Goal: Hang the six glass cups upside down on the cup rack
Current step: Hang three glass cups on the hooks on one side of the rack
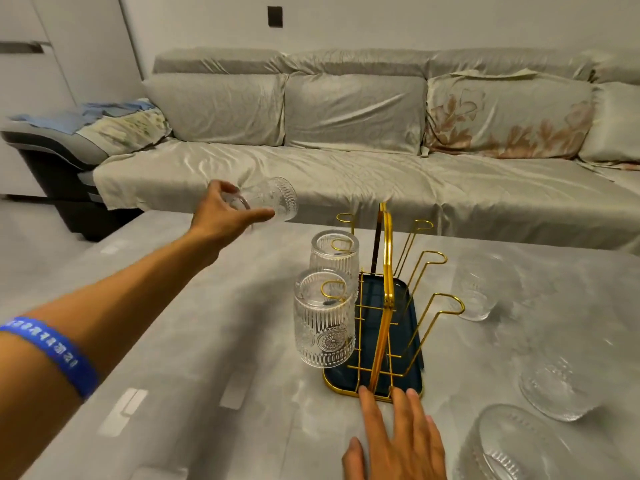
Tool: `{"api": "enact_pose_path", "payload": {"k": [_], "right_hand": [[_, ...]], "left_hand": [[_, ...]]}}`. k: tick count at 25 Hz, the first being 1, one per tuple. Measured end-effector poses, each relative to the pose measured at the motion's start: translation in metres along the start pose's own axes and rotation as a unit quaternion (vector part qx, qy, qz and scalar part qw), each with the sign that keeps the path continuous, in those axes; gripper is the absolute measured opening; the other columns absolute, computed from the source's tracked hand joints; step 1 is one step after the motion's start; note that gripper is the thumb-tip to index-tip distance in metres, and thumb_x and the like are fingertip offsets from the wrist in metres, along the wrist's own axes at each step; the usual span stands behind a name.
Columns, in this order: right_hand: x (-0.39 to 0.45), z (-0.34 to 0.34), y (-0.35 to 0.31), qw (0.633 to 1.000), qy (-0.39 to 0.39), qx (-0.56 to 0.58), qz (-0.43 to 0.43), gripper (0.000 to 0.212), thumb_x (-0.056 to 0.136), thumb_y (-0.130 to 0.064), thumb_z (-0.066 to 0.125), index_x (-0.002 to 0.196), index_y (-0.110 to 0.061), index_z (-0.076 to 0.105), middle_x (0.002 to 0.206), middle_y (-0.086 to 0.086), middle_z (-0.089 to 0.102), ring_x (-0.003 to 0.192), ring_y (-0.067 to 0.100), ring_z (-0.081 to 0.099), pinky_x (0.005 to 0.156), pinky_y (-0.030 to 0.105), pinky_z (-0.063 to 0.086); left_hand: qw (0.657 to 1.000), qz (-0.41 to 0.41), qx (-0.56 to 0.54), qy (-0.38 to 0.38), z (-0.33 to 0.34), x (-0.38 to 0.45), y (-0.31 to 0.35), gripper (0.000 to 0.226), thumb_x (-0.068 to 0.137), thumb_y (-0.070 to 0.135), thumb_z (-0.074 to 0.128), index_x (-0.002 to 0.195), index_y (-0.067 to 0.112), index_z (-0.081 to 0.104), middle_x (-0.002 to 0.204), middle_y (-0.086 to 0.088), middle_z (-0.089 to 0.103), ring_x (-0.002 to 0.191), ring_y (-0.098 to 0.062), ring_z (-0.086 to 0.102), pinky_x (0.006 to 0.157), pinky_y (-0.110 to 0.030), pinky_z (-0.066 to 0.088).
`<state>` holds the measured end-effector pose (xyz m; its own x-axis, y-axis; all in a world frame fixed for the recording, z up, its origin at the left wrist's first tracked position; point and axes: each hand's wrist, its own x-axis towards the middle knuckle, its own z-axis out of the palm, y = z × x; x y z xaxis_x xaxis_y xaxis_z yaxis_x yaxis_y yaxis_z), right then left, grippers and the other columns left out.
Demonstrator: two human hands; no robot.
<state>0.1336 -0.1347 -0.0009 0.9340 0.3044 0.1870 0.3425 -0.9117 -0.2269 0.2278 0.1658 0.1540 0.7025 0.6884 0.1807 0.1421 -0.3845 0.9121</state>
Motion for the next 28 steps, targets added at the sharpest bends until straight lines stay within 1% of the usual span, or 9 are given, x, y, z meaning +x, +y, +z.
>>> {"api": "enact_pose_path", "payload": {"k": [4, 8, 10, 12, 15, 18, 21, 24, 28], "right_hand": [[-0.004, 0.001, -0.001, 0.997, 0.067, 0.042, -0.015, 0.054, 0.049, -0.040, 0.062, 0.094, -0.017, 0.077, 0.098, 0.025, 0.071, 0.094, 0.047, 0.065, 0.083, 0.056, 0.047], [-0.006, 0.009, 0.002, 0.995, 0.080, 0.053, -0.003, 0.062, 0.055, -0.042, 0.037, 0.096, -0.018, 0.076, 0.100, 0.025, 0.070, 0.106, 0.046, 0.056, 0.112, 0.036, 0.004], [-0.006, 0.013, 0.002, 0.998, 0.055, 0.039, -0.010, 0.061, 0.054, -0.042, 0.037, 0.094, -0.017, 0.077, 0.098, 0.025, 0.070, 0.102, 0.047, 0.060, 0.109, 0.040, 0.012], [-0.007, 0.016, 0.002, 0.999, 0.045, 0.020, -0.020, 0.059, 0.055, -0.042, 0.039, 0.092, -0.017, 0.077, 0.096, 0.024, 0.071, 0.094, 0.047, 0.065, 0.093, 0.046, 0.029], [-0.006, 0.019, 0.001, 0.998, 0.048, 0.004, -0.033, 0.055, 0.055, -0.044, 0.045, 0.090, -0.017, 0.077, 0.092, 0.025, 0.071, 0.089, 0.047, 0.067, 0.084, 0.049, 0.036], [-0.002, 0.021, 0.005, 0.998, 0.056, -0.011, -0.036, 0.056, 0.056, -0.044, 0.042, 0.090, -0.017, 0.077, 0.091, 0.025, 0.071, 0.088, 0.048, 0.066, 0.083, 0.049, 0.033], [0.002, 0.020, 0.008, 0.998, 0.049, -0.014, -0.035, 0.058, 0.042, -0.045, 0.063, 0.091, -0.018, 0.077, 0.091, 0.025, 0.072, 0.087, 0.047, 0.067, 0.083, 0.049, 0.033], [0.005, 0.020, 0.010, 0.998, 0.045, -0.020, -0.043, 0.070, 0.029, -0.054, 0.079, 0.090, -0.021, 0.078, 0.089, 0.022, 0.073, 0.085, 0.044, 0.068, 0.077, 0.053, 0.049], [0.005, 0.020, 0.010, 0.998, 0.041, -0.006, -0.049, 0.060, 0.042, -0.053, 0.067, 0.091, -0.021, 0.077, 0.091, 0.022, 0.073, 0.088, 0.044, 0.068, 0.082, 0.050, 0.045]], "left_hand": [[0.996, 0.080, 0.025, -0.022, -0.022, 0.006, 0.070, 0.084, 0.046, 0.055, 0.086, 0.117, 0.023, 0.055, 0.098, 0.001, 0.063, 0.085, -0.012, 0.060, 0.067, -0.026, 0.048], [0.988, 0.113, 0.048, -0.095, 0.016, -0.001, 0.110, 0.080, 0.056, 0.041, 0.088, 0.126, 0.018, 0.056, 0.119, -0.011, 0.063, 0.099, -0.021, 0.061, 0.084, -0.032, 0.048], [0.984, 0.112, 0.072, -0.122, 0.040, -0.004, 0.115, 0.078, 0.059, 0.037, 0.088, 0.128, 0.019, 0.056, 0.124, -0.012, 0.062, 0.100, -0.021, 0.058, 0.081, -0.031, 0.044], [0.978, 0.114, 0.102, -0.143, 0.059, -0.005, 0.114, 0.078, 0.059, 0.036, 0.088, 0.128, 0.021, 0.056, 0.123, -0.011, 0.061, 0.096, -0.021, 0.057, 0.077, -0.029, 0.044], [0.971, 0.123, 0.145, -0.148, 0.078, -0.005, 0.107, 0.079, 0.057, 0.035, 0.090, 0.127, 0.019, 0.057, 0.121, -0.010, 0.062, 0.095, -0.022, 0.057, 0.075, -0.029, 0.046], [0.966, 0.119, 0.178, -0.142, 0.089, -0.002, 0.099, 0.078, 0.056, 0.032, 0.091, 0.125, 0.017, 0.058, 0.118, -0.009, 0.062, 0.096, -0.023, 0.057, 0.076, -0.031, 0.047], [0.967, 0.085, 0.193, -0.142, 0.101, 0.001, 0.097, 0.071, 0.053, 0.026, 0.091, 0.117, 0.014, 0.062, 0.103, -0.007, 0.063, 0.083, -0.023, 0.061, 0.069, -0.033, 0.053], [0.963, 0.067, 0.214, -0.151, 0.112, 0.002, 0.092, 0.065, 0.052, 0.023, 0.091, 0.110, 0.012, 0.064, 0.093, -0.006, 0.062, 0.078, -0.023, 0.061, 0.066, -0.035, 0.054], [0.960, 0.055, 0.219, -0.167, 0.118, 0.001, 0.083, 0.064, 0.051, 0.021, 0.092, 0.109, 0.012, 0.065, 0.091, -0.005, 0.063, 0.082, -0.023, 0.059, 0.070, -0.034, 0.052]]}}
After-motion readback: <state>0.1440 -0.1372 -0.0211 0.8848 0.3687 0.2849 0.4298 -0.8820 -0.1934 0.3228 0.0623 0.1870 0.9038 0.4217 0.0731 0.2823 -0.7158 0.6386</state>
